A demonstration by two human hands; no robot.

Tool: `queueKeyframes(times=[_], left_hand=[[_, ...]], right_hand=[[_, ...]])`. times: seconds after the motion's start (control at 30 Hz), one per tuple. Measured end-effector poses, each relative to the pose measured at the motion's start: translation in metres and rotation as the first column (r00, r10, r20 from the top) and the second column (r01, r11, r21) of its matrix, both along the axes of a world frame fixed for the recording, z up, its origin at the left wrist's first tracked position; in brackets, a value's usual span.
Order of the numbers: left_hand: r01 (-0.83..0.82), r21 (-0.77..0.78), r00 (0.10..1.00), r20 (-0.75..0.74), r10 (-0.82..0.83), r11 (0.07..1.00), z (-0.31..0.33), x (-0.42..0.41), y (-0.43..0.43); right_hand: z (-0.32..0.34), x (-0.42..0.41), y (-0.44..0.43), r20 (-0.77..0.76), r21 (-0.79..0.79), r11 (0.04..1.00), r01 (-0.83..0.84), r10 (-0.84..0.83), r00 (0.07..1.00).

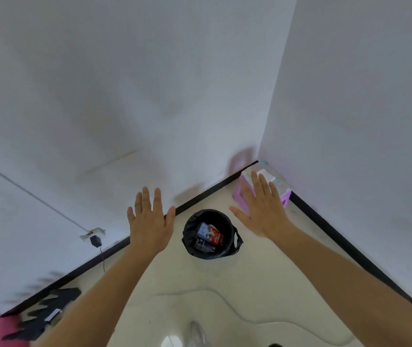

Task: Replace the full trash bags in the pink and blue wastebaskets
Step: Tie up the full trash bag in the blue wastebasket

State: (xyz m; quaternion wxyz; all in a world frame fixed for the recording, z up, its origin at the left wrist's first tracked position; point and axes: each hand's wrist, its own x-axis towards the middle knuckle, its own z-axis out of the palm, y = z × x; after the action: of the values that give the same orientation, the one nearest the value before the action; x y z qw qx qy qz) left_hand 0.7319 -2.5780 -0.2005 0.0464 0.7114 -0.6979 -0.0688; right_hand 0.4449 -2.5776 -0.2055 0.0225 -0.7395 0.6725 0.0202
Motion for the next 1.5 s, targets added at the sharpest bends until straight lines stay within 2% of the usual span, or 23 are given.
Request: queueKeyframes(times=[0.17,0.33,0.53,0.63,0.77,0.83,0.9,0.97,1.0,1.07,1.1,1.17,1.2,1.27,1.3,1.33,1.4,1.47,1.5], left_hand=[[0.059,0.11,0.998,-0.022,-0.057,0.992,-0.053,-0.012,-0.044],[0.035,0.153,0.996,-0.081,-0.023,0.988,-0.141,-0.033,-0.062],[-0.158,0.252,0.936,-0.27,0.226,0.955,-0.304,-0.066,-0.077],[-0.229,0.212,0.895,-0.338,0.291,0.95,-0.397,-0.073,-0.078],[-0.356,0.127,0.811,-0.45,0.374,0.926,-0.509,-0.067,-0.079],[-0.463,0.084,0.725,-0.536,0.432,0.882,-0.558,-0.06,-0.081],[-0.589,0.067,0.583,-0.655,0.481,0.805,-0.605,-0.049,-0.086],[-0.704,0.174,0.34,-0.768,0.542,0.688,-0.649,-0.034,-0.098],[-0.728,0.301,0.169,-0.792,0.587,0.616,-0.668,-0.026,-0.107],[-0.638,0.593,-0.185,-0.737,0.65,0.491,-0.701,-0.008,-0.123],[-0.55,0.694,-0.3,-0.684,0.665,0.465,-0.713,0.0,-0.129],[-0.313,0.803,-0.443,-0.596,0.67,0.508,-0.729,0.011,-0.136],[-0.174,0.808,-0.48,-0.569,0.668,0.563,-0.731,0.014,-0.139],[0.025,0.75,-0.459,-0.579,0.674,0.661,-0.728,0.019,-0.146],[0.047,0.711,-0.429,-0.62,0.657,0.702,-0.723,0.021,-0.152],[0.022,0.674,-0.4,-0.671,0.624,0.738,-0.718,0.023,-0.158],[-0.111,0.63,-0.374,-0.743,0.555,0.769,-0.705,0.023,-0.17],[-0.353,0.591,-0.392,-0.798,0.458,0.726,-0.687,0.02,-0.181],[-0.497,0.523,-0.351,-0.851,0.391,0.692,-0.674,0.017,-0.184]], right_hand=[[-0.053,-0.012,-0.03,0.008,0.079,0.995,0.065,-0.065,0.998],[-0.156,-0.025,-0.055,0.055,0.206,0.976,0.065,-0.078,0.995],[-0.331,-0.033,-0.073,0.105,0.214,0.976,0.027,-0.05,0.993],[-0.431,-0.031,-0.077,0.209,0.229,0.969,0.09,-0.139,0.968],[-0.544,-0.018,-0.077,0.316,0.17,0.967,0.188,-0.235,0.919],[-0.588,-0.011,-0.077,0.396,0.125,0.964,0.236,-0.266,0.879],[-0.627,-0.008,-0.08,0.493,0.056,0.953,0.298,-0.286,0.822],[-0.66,-0.008,-0.089,0.59,-0.007,0.927,0.375,-0.299,0.75],[-0.674,-0.008,-0.095,0.63,-0.013,0.912,0.409,-0.31,0.712],[-0.697,-0.007,-0.102,0.705,0.017,0.903,0.428,-0.315,0.635],[-0.705,-0.005,-0.105,0.752,0.038,0.906,0.421,-0.303,0.585],[-0.715,-0.004,-0.113,0.825,0.127,0.903,0.411,-0.326,0.462],[-0.716,-0.006,-0.119,0.843,0.207,0.894,0.397,-0.369,0.392],[-0.716,-0.014,-0.133,0.848,0.417,0.858,0.3,-0.486,0.21],[-0.716,-0.018,-0.142,0.835,0.498,0.837,0.227,-0.533,0.133],[-0.715,-0.021,-0.149,0.828,0.532,0.828,0.176,-0.552,0.099],[-0.71,-0.023,-0.162,0.844,0.482,0.853,0.2,-0.513,0.156],[-0.701,-0.021,-0.172,0.846,0.373,0.893,0.25,-0.438,0.303],[-0.697,-0.018,-0.176,0.822,0.349,0.903,0.251,-0.424,0.38]])
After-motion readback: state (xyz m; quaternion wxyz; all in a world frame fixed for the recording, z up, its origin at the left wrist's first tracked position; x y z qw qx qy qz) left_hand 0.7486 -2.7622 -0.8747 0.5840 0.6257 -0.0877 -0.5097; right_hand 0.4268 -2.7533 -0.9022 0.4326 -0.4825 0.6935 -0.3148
